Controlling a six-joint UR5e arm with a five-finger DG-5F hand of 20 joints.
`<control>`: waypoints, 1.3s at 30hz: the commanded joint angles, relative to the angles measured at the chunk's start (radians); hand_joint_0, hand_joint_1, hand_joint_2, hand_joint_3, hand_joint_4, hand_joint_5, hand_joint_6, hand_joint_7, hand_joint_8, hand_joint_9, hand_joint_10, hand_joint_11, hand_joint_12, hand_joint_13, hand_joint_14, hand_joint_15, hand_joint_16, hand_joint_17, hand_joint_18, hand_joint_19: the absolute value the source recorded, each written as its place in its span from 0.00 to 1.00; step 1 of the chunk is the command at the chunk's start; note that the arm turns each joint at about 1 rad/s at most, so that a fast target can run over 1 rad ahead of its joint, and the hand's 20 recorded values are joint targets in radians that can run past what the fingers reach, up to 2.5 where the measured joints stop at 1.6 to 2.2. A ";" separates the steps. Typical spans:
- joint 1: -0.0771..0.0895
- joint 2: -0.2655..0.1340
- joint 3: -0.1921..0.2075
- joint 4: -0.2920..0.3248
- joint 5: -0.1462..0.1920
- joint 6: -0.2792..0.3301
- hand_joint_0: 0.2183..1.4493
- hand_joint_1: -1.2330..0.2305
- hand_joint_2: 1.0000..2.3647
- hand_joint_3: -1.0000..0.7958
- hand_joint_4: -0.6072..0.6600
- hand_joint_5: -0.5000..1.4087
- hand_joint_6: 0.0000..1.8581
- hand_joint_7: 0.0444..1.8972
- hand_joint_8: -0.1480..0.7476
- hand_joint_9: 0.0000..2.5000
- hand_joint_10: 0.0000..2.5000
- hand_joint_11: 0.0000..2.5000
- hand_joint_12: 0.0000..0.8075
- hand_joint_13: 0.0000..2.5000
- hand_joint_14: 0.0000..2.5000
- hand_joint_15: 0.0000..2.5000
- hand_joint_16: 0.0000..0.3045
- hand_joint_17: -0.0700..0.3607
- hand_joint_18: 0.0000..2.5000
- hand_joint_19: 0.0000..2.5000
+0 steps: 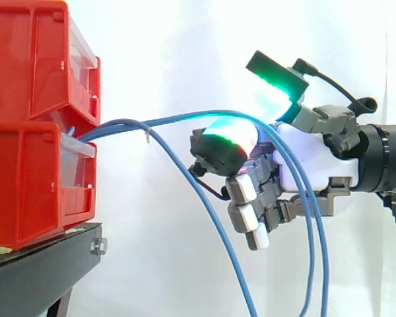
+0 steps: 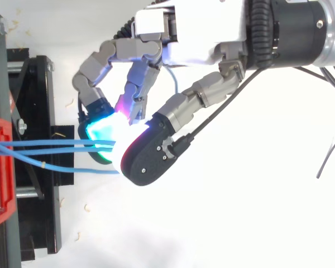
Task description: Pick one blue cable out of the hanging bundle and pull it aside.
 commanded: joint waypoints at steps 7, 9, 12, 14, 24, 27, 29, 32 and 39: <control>0.000 -0.001 -0.001 0.000 0.001 0.001 0.28 0.37 0.01 0.32 0.39 0.24 0.38 0.60 0.41 0.43 0.00 0.11 0.39 0.41 0.01 0.21 0.14 0.39 0.37 0.21; 0.000 -0.001 -0.001 0.000 0.001 0.001 0.27 0.38 0.01 0.37 0.47 0.25 0.31 0.70 0.41 0.42 0.00 0.08 0.39 0.40 0.01 0.20 0.15 0.40 0.37 0.22; 0.000 0.000 0.000 0.002 0.001 0.000 0.27 0.41 0.02 0.44 0.58 0.25 0.27 0.74 0.44 0.39 0.00 0.06 0.41 0.39 0.01 0.20 0.15 0.41 0.36 0.22; 0.002 0.000 -0.001 0.003 0.001 0.000 0.28 0.40 0.02 0.45 0.60 0.25 0.27 0.75 0.46 0.38 0.00 0.06 0.41 0.38 0.01 0.20 0.15 0.41 0.36 0.22; 0.000 0.000 0.017 -0.002 0.001 0.003 0.29 0.33 0.01 0.45 0.59 0.21 0.30 0.69 0.50 0.34 0.01 0.14 0.43 0.36 0.01 0.21 0.16 0.42 0.34 0.21; 0.000 0.000 0.022 -0.008 0.001 0.003 0.27 0.33 0.01 0.40 0.59 0.20 0.34 0.63 0.50 0.34 0.00 0.15 0.44 0.36 0.01 0.21 0.16 0.42 0.35 0.22; -0.002 0.000 0.022 -0.006 0.001 0.003 0.26 0.35 0.01 0.36 0.60 0.20 0.36 0.60 0.51 0.35 0.01 0.15 0.45 0.37 0.01 0.21 0.17 0.43 0.36 0.22; -0.002 0.000 0.023 -0.008 0.001 0.003 0.24 0.38 0.00 0.32 0.61 0.21 0.37 0.58 0.53 0.37 0.00 0.15 0.46 0.38 0.01 0.21 0.17 0.43 0.37 0.22; -0.002 0.000 0.023 -0.015 -0.005 0.003 0.26 0.38 0.01 0.35 0.58 0.20 0.40 0.61 0.53 0.37 0.00 0.16 0.45 0.38 0.01 0.21 0.17 0.43 0.37 0.22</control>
